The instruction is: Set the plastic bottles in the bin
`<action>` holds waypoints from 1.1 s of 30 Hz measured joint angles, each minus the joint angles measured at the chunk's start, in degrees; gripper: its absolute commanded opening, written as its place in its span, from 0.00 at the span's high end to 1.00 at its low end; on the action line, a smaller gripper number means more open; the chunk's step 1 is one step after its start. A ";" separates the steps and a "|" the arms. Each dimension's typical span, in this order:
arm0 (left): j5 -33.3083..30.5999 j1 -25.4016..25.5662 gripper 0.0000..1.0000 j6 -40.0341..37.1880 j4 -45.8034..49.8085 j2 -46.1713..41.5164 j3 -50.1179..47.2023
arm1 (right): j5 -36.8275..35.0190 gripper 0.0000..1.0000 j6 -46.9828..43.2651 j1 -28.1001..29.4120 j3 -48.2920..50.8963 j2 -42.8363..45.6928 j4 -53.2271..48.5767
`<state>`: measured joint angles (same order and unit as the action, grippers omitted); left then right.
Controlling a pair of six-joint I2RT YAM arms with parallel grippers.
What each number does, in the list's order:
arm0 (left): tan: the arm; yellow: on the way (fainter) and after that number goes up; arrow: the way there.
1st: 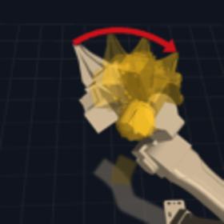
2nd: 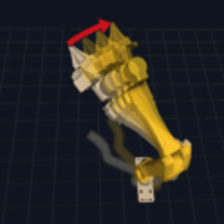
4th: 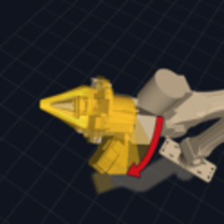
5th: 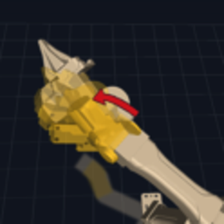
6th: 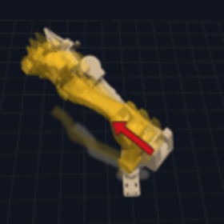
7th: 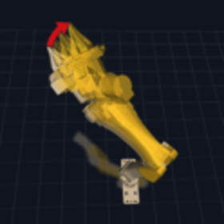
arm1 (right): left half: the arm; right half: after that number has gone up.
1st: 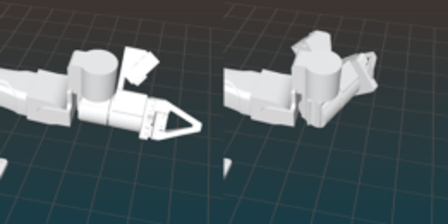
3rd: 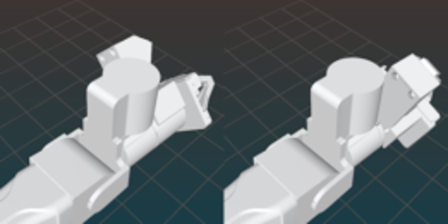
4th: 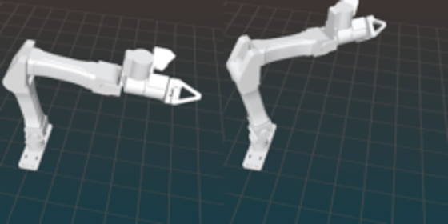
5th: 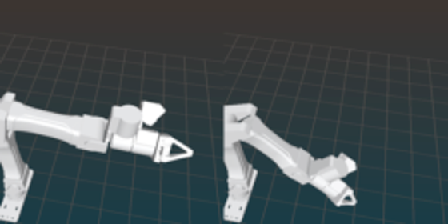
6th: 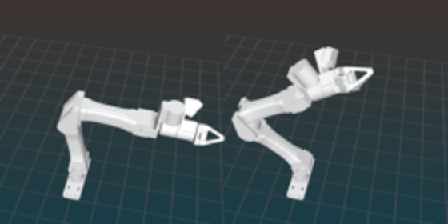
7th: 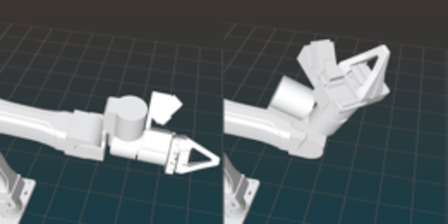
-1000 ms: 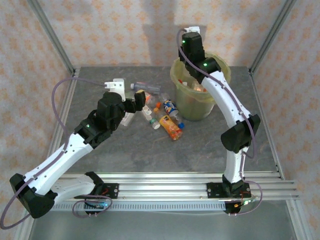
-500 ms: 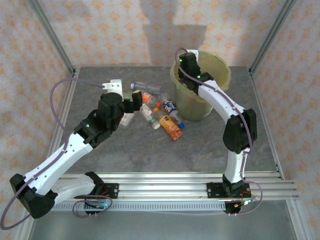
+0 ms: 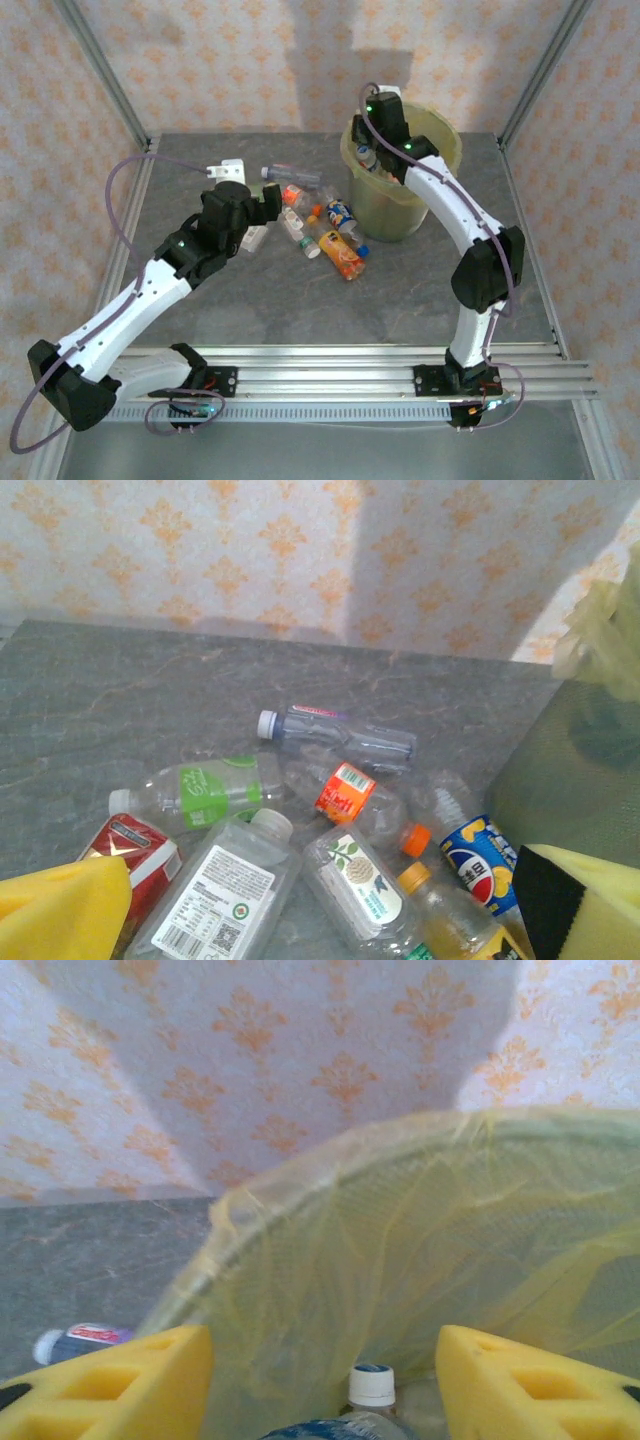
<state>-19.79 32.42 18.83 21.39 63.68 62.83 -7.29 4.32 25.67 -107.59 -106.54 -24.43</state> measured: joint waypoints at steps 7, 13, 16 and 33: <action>0.72 -4.50 0.00 0.70 6.88 3.10 4.63 | 2.32 0.24 -0.09 0.00 -6.54 1.40 -6.51; 2.78 -10.64 0.00 0.57 14.69 6.54 6.88 | 2.84 0.01 0.35 0.00 -7.54 6.58 -12.46; 3.72 -12.76 0.00 -0.35 18.80 8.83 6.99 | 2.80 0.01 0.66 0.00 -7.21 9.94 -14.25; 11.54 -28.65 0.08 -2.64 26.01 26.67 9.14 | -0.90 0.01 3.89 0.00 9.16 25.88 -14.36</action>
<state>-8.25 3.77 16.19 47.40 90.35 71.96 -8.19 8.21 25.67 -98.43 -80.66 -38.79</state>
